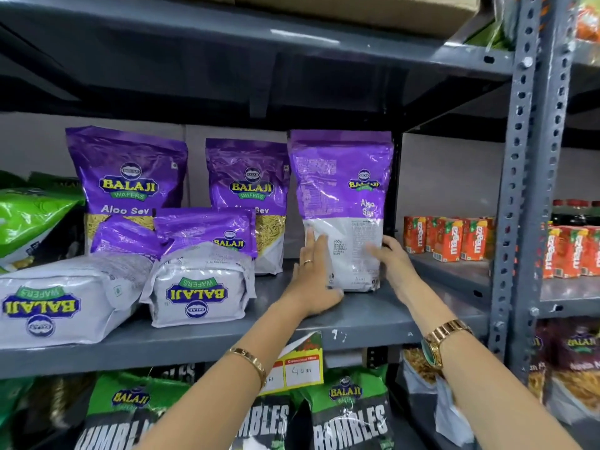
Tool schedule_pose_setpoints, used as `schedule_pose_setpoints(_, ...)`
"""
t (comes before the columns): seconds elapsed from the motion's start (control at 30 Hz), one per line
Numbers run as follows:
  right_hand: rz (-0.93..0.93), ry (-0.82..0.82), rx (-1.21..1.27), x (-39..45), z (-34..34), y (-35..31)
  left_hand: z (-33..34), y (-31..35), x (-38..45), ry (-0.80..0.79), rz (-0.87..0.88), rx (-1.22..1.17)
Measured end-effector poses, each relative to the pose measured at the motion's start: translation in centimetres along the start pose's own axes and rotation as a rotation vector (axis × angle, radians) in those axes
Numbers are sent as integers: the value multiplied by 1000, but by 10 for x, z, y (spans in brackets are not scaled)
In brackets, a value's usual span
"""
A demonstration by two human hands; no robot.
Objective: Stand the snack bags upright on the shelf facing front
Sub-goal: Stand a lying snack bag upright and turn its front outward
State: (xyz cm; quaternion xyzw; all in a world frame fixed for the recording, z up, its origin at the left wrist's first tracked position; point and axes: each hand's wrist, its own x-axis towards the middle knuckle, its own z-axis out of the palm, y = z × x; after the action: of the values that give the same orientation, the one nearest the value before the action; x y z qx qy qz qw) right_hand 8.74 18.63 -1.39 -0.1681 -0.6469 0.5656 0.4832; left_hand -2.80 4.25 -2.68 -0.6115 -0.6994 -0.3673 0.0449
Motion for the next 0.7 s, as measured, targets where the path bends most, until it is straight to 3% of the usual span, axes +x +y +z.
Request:
schedule_pose_setpoints(0.17, 74, 251, 33, 3, 0, -5, 10, 31, -10, 498, -311, -609)
schedule_pose_setpoints(0.33, 293, 60, 0, 11, 1, 2, 16, 32, -2, 343, -483, -766)
schedule_pose_setpoints(0.53, 274, -25, 30, 20, 1, 12, 14, 24, 22, 223, -554, -762)
schedule_pose_setpoints(0.7, 210, -6, -50, 6, 1, 8, 5, 4, 41, 47, -603, -757)
